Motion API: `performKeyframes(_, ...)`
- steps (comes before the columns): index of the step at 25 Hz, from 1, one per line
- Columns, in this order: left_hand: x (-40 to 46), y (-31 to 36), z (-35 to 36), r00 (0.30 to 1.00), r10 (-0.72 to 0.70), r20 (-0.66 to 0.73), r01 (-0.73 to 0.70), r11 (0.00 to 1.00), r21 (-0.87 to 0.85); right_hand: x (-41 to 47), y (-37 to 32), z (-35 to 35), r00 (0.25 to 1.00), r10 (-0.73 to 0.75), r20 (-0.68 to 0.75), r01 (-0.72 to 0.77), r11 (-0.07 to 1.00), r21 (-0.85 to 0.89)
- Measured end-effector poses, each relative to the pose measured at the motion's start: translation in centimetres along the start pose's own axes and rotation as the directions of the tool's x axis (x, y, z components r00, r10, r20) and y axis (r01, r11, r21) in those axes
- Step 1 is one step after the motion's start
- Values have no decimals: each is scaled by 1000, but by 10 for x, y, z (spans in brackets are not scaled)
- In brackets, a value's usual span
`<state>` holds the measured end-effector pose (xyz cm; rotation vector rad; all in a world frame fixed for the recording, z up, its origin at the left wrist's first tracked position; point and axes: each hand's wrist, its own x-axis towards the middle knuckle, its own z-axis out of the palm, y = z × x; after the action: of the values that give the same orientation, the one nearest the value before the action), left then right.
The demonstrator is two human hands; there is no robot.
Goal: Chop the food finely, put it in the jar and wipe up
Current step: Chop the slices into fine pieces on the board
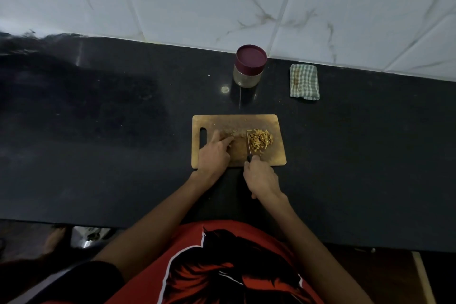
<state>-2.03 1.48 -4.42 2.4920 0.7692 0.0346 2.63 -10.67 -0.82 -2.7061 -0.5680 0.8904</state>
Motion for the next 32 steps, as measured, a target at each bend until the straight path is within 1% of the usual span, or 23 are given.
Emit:
performKeyframes(3,5,-5,0,998,-42,-45,36,991,-128,-1,-2,1,999,-33,19,33,999,-5)
performKeyframes(7,6,-11,-3,995,-59,-81,38,969,-245,0,-11,2,992,-115,48,116,993,-19)
performKeyframes(10,5,-14,-2,978,-165,-126,117,940,-321,0,-19,8,984,-162,72,165,986,-28)
performKeyframes(12,5,-14,-1,969,-206,-134,147,924,-354,-1,-18,13,981,-177,82,182,981,-62)
performKeyframes(14,5,-13,-2,969,-208,-132,153,928,-339,2,-13,12,986,-156,51,160,983,-87)
performKeyframes(18,4,-10,-5,979,-173,-107,137,949,-283,9,1,0,998,-55,-30,55,998,-24)
performKeyframes(20,5,-9,-6,984,-135,-116,100,958,-267,8,7,-3,998,-40,-43,40,999,-5)
performKeyframes(24,7,1,-11,988,-67,-142,28,965,-261,2,18,-8,993,-62,-96,64,998,26)
performKeyframes(27,9,7,-12,989,-49,-136,4,952,-306,-1,28,-17,982,-88,-166,102,992,79)
performKeyframes(29,10,11,-11,990,-43,-138,-5,944,-331,-3,35,-22,971,-103,-215,119,991,61)
performKeyframes(32,5,20,-13,989,-19,-149,-23,961,-275,-4,45,-25,958,-126,-258,137,990,22)
